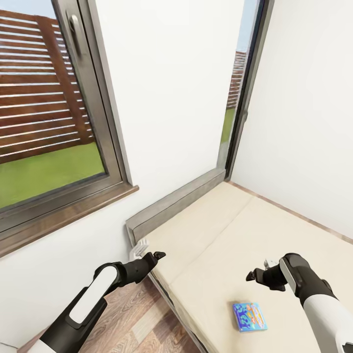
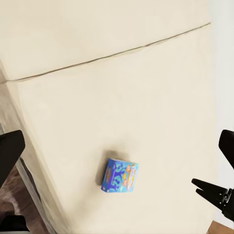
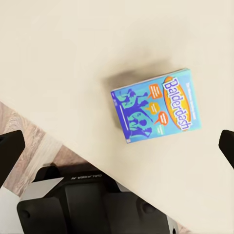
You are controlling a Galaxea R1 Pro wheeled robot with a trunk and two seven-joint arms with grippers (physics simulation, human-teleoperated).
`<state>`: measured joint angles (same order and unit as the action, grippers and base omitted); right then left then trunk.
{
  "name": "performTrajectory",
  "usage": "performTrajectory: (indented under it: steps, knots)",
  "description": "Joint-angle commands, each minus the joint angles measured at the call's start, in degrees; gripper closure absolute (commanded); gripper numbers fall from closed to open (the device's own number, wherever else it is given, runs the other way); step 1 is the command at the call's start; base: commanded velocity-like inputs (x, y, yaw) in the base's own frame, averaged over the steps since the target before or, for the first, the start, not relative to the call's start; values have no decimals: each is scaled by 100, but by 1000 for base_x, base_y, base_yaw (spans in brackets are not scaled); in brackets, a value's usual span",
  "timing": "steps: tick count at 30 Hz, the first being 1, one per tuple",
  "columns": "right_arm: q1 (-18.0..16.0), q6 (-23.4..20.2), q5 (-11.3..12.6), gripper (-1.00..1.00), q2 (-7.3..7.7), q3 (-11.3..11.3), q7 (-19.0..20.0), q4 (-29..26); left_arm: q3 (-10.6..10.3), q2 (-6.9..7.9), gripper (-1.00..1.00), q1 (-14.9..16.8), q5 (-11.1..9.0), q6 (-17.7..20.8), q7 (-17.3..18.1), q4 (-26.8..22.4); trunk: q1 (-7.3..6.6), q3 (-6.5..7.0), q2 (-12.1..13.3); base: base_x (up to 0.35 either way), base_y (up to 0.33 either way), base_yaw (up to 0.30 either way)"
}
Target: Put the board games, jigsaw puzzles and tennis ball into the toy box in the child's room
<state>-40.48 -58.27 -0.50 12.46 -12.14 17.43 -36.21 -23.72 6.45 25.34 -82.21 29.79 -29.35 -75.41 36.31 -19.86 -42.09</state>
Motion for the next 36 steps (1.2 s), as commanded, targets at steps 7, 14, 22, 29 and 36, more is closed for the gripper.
performTrajectory:
  steps: [7, 14, 22, 29, 36]
  knots:
    - [6, -35, -4, -100, 10, -16, 11, -2, -9, 5, -100, 6, -58, -9, -53, -9, 156, -134, -289, 0, 0, -96]
    - [22, -47, -4, -100, 22, -16, 14, 0, -17, 5, -100, 6, -58, -9, -53, -26, 309, -260, -570, 0, 0, -209]
    - [30, -57, -3, -100, 26, -16, 13, 0, -31, 4, -100, 4, -52, -9, -52, -55, 331, -278, -610, 0, 0, -258]
    - [38, -60, -3, -100, 26, -16, 8, 0, -37, 3, -100, -18, -50, 26, -46, -128, 331, -278, -610, 0, 0, -274]
    - [40, -61, 3, -100, 15, -16, 12, 0, -36, 24, -100, -63, -41, 90, -32, -152, 331, -278, -610, 0, 0, -148]
